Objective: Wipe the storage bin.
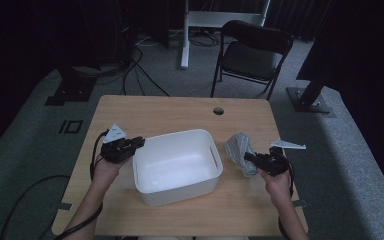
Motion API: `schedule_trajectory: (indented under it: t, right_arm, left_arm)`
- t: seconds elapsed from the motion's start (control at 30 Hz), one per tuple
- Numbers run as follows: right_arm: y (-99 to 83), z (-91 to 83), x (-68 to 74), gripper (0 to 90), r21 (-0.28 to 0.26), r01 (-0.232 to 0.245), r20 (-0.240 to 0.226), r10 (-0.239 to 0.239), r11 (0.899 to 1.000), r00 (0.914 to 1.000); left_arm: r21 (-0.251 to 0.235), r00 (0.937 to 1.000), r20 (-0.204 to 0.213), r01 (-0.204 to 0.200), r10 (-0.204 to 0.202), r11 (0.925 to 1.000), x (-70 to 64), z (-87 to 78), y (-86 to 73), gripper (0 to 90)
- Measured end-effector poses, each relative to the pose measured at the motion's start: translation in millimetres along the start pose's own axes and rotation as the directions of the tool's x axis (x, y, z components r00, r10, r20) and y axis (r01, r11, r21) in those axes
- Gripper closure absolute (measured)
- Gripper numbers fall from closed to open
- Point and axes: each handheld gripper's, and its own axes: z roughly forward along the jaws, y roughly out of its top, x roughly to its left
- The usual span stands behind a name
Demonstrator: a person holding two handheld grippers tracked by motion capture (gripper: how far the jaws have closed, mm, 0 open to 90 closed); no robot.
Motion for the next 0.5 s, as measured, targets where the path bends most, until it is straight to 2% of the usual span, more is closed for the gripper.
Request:
schedule_trajectory:
  t: [0.17, 0.3, 0.5]
  right_arm:
    - [0.1, 0.6, 0.1, 78.2, 0.002, -0.002, 0.000, 0.002, 1.000, 1.0000]
    - [0.0, 1.1, 0.3, 78.2, 0.003, -0.004, -0.001, 0.004, 1.000, 1.0000]
    - [0.2, 0.3, -0.5, 78.2, 0.000, -0.007, 0.003, 0.007, 1.000, 1.0000]
  left_arm:
    - [0.002, 0.9993, -0.034, 0.014, -0.014, 0.9999, -0.3, -1.5, -0.3, 82.4]
    - [-0.008, 0.9977, -0.052, 0.042, -0.042, 0.9991, 0.3, -2.7, -1.5, 82.9]
    - [-0.006, 0.9916, -0.105, 0.076, -0.076, 0.9971, -6.9, -4.3, -1.9, 83.0]
